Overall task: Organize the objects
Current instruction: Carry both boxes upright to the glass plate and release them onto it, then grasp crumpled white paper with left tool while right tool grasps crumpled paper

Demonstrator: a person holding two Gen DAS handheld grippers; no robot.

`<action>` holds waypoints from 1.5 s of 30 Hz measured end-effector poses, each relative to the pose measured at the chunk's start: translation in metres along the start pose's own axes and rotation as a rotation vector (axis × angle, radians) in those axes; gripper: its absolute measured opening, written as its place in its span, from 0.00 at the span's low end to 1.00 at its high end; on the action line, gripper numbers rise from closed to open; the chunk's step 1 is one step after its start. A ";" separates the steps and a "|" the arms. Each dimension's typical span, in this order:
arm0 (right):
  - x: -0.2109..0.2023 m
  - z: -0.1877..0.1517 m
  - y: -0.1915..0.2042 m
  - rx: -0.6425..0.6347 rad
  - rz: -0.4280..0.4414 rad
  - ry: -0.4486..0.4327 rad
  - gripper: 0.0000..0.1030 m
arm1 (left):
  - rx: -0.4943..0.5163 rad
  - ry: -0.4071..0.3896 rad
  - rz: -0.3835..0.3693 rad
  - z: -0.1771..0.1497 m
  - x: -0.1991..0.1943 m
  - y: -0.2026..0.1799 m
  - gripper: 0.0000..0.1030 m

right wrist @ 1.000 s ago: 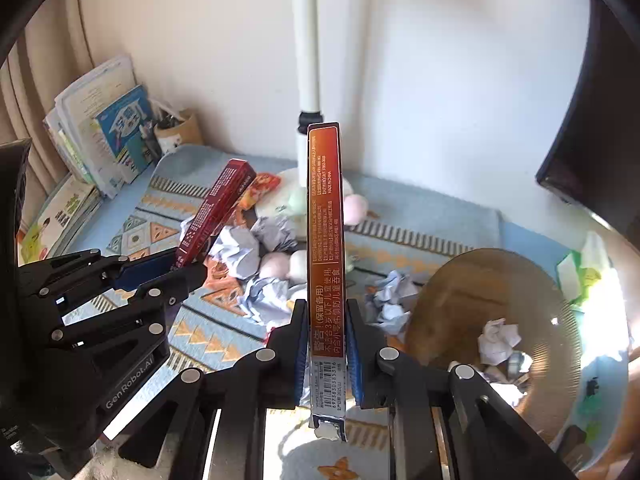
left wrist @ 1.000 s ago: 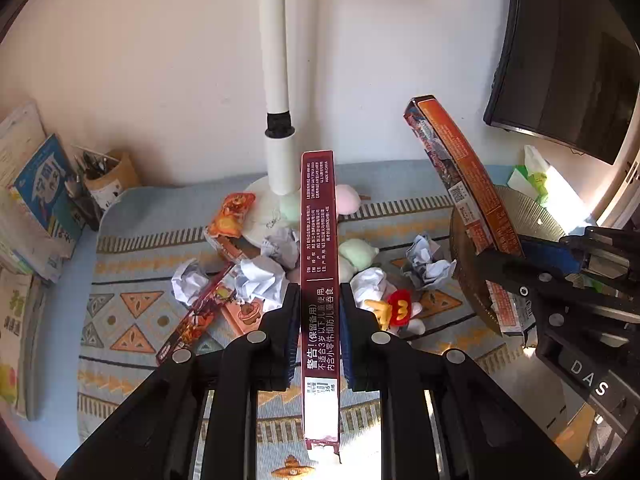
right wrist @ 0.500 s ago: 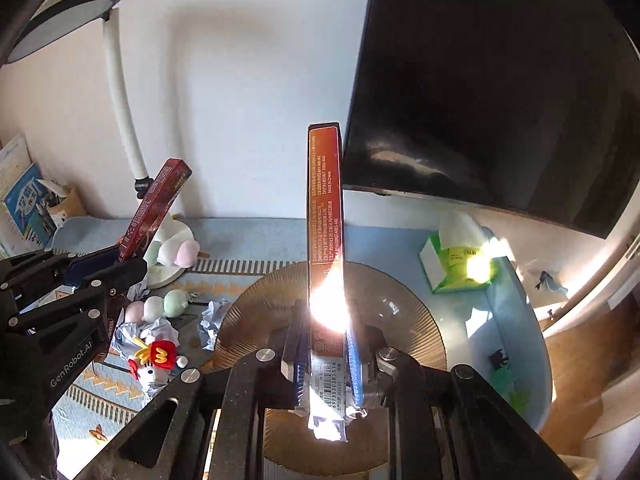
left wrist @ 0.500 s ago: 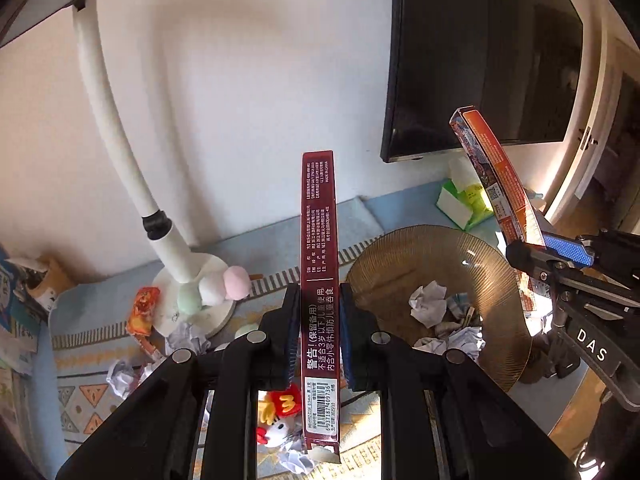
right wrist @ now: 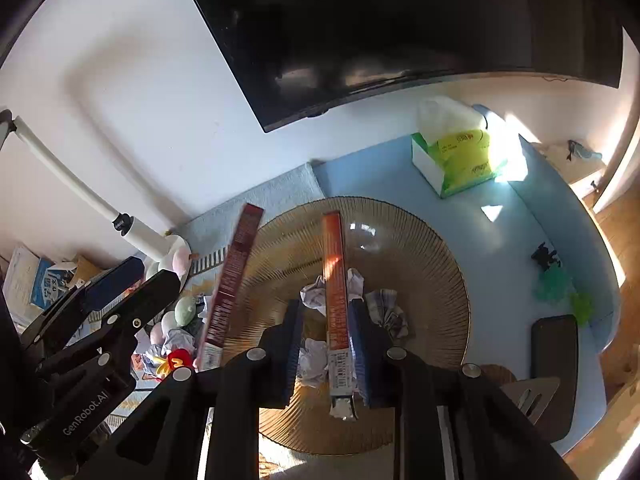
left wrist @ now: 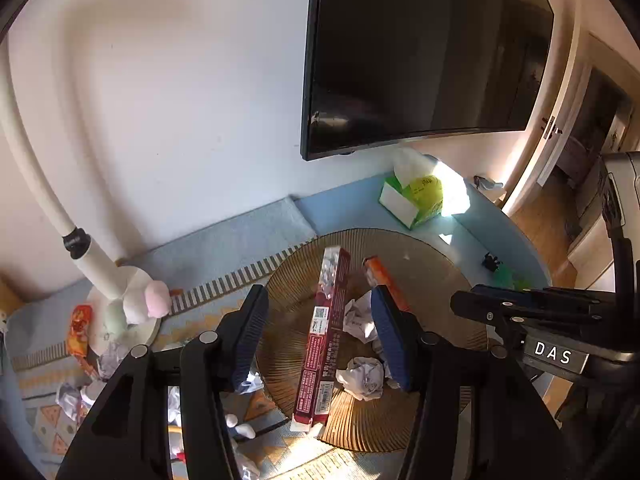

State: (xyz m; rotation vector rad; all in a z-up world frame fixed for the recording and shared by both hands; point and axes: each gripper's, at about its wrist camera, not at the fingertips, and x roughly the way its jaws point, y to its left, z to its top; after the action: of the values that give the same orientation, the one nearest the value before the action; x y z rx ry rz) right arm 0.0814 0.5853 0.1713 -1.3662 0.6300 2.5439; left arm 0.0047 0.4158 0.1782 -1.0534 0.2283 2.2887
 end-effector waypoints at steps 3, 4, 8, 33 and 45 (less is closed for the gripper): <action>0.008 -0.006 -0.006 0.013 -0.021 0.036 0.22 | -0.035 0.031 0.012 -0.013 0.003 0.011 0.62; 0.010 -0.007 -0.005 0.014 -0.021 0.048 0.22 | -0.046 0.050 0.012 -0.018 0.005 0.015 0.62; 0.017 -0.010 0.007 -0.001 -0.009 0.074 0.23 | -0.082 0.082 0.022 -0.038 0.001 0.029 0.62; 0.093 -0.084 0.242 -0.283 0.169 0.312 0.58 | -0.675 0.234 0.123 -0.204 -0.080 0.320 0.62; 0.160 -0.068 0.316 -0.304 0.167 0.388 0.58 | -0.583 0.272 0.035 -0.165 -0.016 0.366 0.62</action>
State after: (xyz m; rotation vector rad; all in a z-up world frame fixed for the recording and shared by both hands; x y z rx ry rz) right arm -0.0692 0.2673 0.0938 -2.0212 0.4418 2.6010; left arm -0.0975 0.0506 0.0459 -1.6604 -0.3412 2.2898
